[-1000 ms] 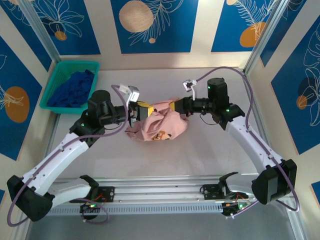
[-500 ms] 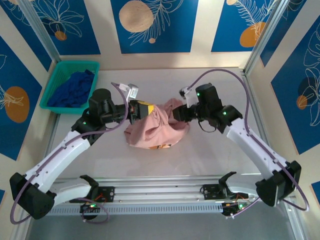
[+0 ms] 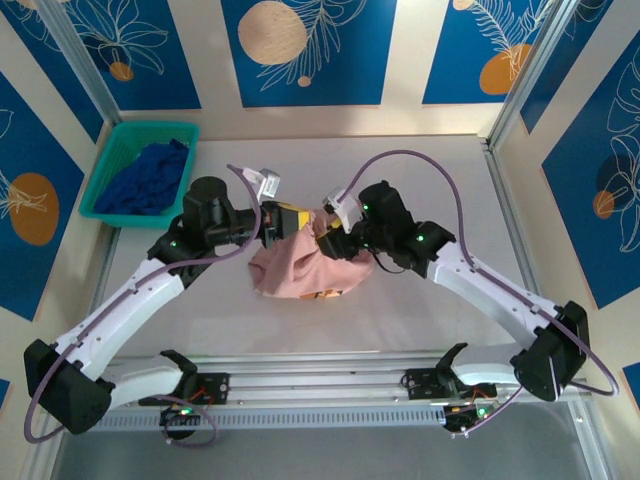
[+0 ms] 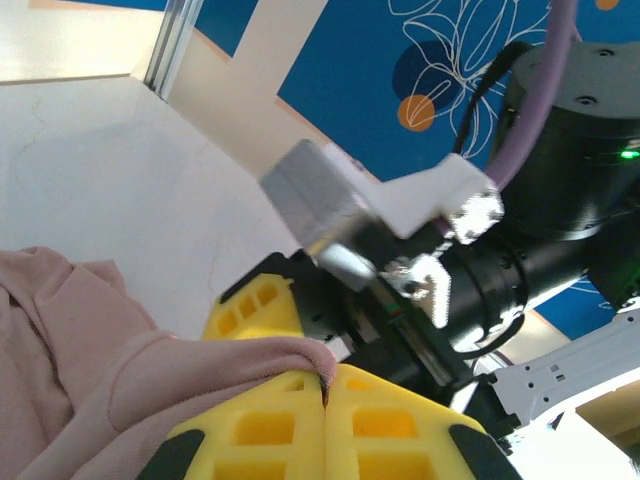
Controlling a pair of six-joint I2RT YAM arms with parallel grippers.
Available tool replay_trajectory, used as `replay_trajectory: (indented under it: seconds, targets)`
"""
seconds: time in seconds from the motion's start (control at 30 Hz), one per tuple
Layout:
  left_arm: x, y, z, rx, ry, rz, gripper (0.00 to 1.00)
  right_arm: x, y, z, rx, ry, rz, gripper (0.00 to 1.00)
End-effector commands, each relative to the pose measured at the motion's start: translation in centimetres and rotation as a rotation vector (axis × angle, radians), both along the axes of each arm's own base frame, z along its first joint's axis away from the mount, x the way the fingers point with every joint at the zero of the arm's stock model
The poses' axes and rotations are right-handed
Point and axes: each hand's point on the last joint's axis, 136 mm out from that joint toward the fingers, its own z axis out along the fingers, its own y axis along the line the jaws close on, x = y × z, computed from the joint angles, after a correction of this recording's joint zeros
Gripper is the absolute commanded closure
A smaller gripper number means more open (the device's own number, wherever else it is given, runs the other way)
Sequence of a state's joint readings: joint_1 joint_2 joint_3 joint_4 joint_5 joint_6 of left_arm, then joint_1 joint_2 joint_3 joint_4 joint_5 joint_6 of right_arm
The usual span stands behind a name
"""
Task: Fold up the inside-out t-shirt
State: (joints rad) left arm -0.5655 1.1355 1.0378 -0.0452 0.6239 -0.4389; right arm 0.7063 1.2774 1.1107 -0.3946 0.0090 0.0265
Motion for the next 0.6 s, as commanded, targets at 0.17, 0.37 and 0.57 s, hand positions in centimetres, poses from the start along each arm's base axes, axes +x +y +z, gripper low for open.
replay_trajectory:
  seconds: [0.17, 0.37, 0.57]
  targets:
    - [0.2, 0.7, -0.8, 0.028, -0.013, 0.025, 1.00, -0.9, 2.8, 3.0, 0.143, -0.025, 0.188, 0.78]
    - [1.9, 2.7, -1.7, 0.084, -0.026, 0.164, 1.00, -2.3, 1.3, 3.7, 0.257, 0.118, 0.242, 1.00]
    - [5.9, 7.3, -4.2, 0.257, -0.017, 0.479, 1.00, -5.2, -0.4, 5.9, 0.455, 0.258, 0.354, 1.00]
